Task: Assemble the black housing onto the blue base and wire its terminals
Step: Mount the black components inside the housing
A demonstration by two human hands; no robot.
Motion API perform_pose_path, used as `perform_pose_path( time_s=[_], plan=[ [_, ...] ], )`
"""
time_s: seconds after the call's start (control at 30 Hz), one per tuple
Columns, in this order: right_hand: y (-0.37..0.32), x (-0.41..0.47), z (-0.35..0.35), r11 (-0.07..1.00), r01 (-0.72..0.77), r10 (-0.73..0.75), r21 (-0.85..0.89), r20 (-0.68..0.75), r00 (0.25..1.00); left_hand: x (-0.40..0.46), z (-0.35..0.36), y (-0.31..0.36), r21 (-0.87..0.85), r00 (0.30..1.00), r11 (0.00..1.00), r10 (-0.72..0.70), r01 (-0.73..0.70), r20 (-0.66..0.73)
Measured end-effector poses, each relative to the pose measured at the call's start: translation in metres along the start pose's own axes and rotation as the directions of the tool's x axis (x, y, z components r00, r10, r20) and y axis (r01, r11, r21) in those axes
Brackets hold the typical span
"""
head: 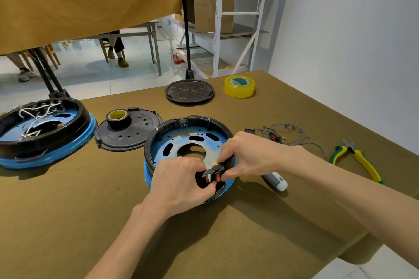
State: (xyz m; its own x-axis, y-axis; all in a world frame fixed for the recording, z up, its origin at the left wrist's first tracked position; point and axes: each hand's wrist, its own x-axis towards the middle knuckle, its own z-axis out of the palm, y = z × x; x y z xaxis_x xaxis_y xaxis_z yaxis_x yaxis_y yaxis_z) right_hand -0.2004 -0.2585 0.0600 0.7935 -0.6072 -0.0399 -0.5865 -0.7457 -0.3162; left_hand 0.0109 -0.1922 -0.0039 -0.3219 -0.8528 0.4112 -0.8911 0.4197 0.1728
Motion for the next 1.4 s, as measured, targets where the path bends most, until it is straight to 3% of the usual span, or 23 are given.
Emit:
perform_pose_path(
  time_s=[0.23, 0.73, 1.03, 1.2, 1.4],
  plan=[
    [-0.001, -0.003, 0.007, 0.994, 0.048, -0.05, -0.099, -0.019, 0.999, -0.002, -0.003, 0.001, 0.001, 1.0, 1.0, 0.021, -0.021, -0.015],
    [-0.005, 0.005, 0.0, 1.0, 0.013, -0.013, -0.001, 0.021, 1.0, -0.003, 0.001, 0.0, -0.009, 0.998, 0.999, 0.033, -0.033, -0.044],
    [0.0, 0.003, 0.005, 0.994, 0.1, -0.1, -0.046, -0.01, 0.995, -0.002, 0.0, -0.003, -0.002, 0.999, 0.999, 0.033, -0.033, -0.04],
    [0.001, -0.003, 0.018, 0.992, 0.052, -0.058, -0.115, -0.051, 0.997, -0.001, 0.0, -0.002, 0.016, 0.999, 0.999, 0.029, -0.029, -0.038],
    [0.004, -0.005, 0.021, 0.999, 0.013, -0.016, -0.033, -0.096, 0.995, -0.001, 0.001, -0.003, 0.011, 0.999, 1.0, 0.029, -0.028, -0.038]
  ],
)
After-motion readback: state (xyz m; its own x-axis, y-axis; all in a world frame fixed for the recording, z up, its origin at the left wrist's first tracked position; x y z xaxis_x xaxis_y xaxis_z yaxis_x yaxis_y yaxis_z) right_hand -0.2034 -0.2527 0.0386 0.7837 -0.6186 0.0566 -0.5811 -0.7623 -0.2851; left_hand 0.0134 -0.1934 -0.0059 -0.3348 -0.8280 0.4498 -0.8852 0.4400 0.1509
